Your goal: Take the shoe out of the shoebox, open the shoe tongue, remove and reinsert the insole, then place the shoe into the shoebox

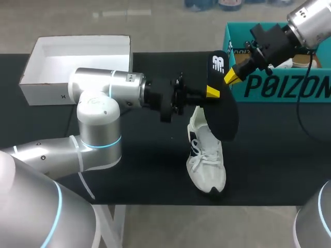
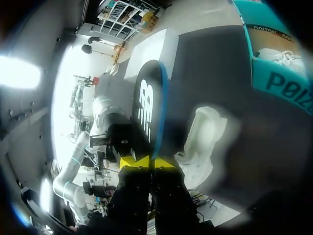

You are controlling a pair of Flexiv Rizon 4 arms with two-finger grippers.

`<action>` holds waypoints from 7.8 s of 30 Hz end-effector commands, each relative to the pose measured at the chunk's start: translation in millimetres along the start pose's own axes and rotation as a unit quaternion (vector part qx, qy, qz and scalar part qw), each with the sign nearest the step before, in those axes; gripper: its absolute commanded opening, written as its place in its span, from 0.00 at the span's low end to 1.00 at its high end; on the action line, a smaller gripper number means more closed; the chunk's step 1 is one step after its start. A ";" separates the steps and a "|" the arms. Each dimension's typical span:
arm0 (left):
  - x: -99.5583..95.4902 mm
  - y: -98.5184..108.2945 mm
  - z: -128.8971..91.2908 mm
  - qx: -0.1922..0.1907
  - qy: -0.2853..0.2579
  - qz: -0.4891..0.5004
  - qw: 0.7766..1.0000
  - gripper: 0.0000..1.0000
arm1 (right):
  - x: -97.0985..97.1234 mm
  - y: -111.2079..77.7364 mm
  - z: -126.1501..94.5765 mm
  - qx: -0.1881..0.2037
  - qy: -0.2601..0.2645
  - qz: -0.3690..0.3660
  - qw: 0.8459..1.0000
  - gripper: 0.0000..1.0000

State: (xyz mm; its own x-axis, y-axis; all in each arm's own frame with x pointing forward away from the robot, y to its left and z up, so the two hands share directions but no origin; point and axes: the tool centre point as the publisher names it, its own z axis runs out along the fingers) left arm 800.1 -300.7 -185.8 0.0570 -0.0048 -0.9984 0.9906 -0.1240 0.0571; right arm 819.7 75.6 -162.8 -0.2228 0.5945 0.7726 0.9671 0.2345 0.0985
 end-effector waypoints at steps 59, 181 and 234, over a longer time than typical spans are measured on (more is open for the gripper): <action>14.1 35.9 -15.1 -0.004 0.029 0.002 1.000 0.00 | 108.6 -122.0 -110.0 -0.108 -0.245 -0.165 0.949 1.00; 20.3 30.8 -39.8 0.073 -0.002 -0.716 0.695 0.00 | 132.1 -127.5 -121.2 -0.079 -0.274 -0.164 0.944 1.00; 20.3 75.2 -63.1 0.051 -0.096 -0.958 0.266 0.00 | 132.1 -127.5 -121.2 -0.079 -0.274 -0.164 0.944 1.00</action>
State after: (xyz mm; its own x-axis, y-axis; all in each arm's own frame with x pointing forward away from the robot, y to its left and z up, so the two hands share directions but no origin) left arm 885.0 -246.4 -202.7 -0.5615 0.1262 0.8178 -0.8273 -0.1090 -0.5511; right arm 680.4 30.4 2.0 -0.5020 0.8285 0.2481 0.8302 0.3812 0.4067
